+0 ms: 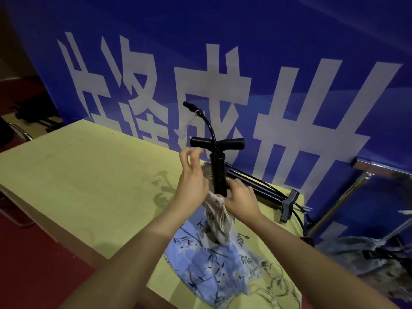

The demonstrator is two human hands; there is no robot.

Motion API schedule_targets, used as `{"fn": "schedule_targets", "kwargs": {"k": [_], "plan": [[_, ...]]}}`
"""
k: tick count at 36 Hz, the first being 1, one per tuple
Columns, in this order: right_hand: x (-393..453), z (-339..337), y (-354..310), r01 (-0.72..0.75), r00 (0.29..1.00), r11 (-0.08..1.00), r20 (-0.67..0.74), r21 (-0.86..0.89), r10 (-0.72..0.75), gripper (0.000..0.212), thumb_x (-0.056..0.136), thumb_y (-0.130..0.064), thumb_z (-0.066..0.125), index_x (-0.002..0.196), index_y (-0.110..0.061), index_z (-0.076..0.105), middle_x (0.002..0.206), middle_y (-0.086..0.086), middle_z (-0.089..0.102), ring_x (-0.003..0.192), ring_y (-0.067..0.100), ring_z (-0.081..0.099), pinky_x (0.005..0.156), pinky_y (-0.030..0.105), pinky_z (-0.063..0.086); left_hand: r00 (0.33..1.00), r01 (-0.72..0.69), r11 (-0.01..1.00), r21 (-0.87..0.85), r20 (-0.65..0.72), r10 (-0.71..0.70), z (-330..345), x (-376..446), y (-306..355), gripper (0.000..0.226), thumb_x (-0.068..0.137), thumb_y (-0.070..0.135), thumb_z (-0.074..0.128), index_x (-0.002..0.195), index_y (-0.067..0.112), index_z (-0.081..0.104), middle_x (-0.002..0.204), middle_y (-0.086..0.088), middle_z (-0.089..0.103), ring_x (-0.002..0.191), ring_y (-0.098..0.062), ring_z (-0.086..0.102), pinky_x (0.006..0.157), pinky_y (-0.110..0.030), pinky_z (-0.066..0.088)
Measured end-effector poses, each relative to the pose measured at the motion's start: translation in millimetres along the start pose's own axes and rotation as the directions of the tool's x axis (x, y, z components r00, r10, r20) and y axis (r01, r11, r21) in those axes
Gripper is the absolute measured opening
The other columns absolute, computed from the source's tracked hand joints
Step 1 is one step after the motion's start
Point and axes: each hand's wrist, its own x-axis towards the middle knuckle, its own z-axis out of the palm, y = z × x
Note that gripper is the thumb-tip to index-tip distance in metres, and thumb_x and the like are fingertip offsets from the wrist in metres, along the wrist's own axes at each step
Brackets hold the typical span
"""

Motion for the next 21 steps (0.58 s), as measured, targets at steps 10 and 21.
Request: {"fn": "schedule_targets", "kwargs": {"k": [10,21], "plan": [[-4,2,14,0.047,0.996,0.996,0.068,0.077,-0.052,0.032,0.088,-0.039,0.056,0.113,-0.019,0.058,0.097,-0.003,0.05,0.095,0.023,0.054,0.081,0.031,0.027,0.981,-0.006,0.989,0.147,0.193,-0.022,7,8,6,0.115,0.074,-0.018,0.053,0.144,0.047,-0.013,0.157,0.015,-0.013,0.062,-0.023,0.051,0.046,-0.033,0.041],[-18,-16,32,-0.002,0.998,0.975,0.064,0.222,-0.012,0.046,0.095,-0.057,0.034,0.103,-0.027,0.068,0.106,-0.008,0.052,0.108,0.012,0.049,0.091,0.033,0.023,0.962,-0.066,0.968,0.244,0.274,-0.004,12,20,11,0.109,0.074,-0.018,0.054,0.148,0.041,-0.001,0.157,-0.002,-0.008,0.09,-0.026,0.05,0.062,-0.03,0.043]]}}
